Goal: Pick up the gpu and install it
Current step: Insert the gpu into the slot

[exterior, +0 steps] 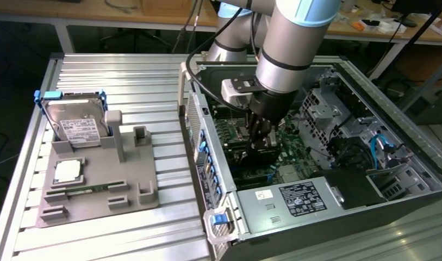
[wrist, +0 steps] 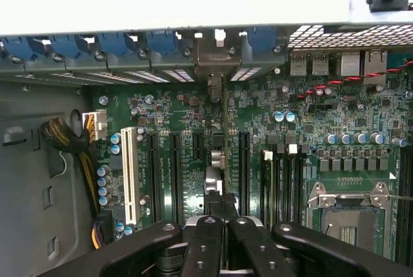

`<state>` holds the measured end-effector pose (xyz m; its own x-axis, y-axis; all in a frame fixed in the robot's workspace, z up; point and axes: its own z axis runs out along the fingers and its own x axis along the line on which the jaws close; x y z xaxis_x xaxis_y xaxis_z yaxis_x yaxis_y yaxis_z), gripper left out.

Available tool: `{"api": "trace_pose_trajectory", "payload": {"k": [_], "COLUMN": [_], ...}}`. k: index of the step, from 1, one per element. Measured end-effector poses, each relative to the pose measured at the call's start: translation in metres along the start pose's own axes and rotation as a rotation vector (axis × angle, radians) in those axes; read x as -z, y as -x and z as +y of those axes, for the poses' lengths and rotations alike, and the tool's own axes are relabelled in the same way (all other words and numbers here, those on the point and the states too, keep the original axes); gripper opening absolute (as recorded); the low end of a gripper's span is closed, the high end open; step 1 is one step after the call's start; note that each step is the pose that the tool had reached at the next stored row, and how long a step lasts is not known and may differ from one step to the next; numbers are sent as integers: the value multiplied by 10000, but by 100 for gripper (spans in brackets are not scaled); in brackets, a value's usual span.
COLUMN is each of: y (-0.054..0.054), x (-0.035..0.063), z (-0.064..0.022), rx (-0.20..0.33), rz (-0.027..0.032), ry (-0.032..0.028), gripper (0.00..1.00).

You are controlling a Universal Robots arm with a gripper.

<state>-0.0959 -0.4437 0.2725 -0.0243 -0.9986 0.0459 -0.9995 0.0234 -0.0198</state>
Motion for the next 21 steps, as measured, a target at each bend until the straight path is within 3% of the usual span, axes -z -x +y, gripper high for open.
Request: {"api": "trace_pose_trajectory", "payload": {"k": [8, 13, 21], "y": [-6, -9, -20], "x": [112, 150, 340], "z": [36, 89, 162], "rx": [-7, -10, -7], "rz": [-2, 0, 3], "ry": [3, 55, 133], "gripper": [11, 11, 11]}}
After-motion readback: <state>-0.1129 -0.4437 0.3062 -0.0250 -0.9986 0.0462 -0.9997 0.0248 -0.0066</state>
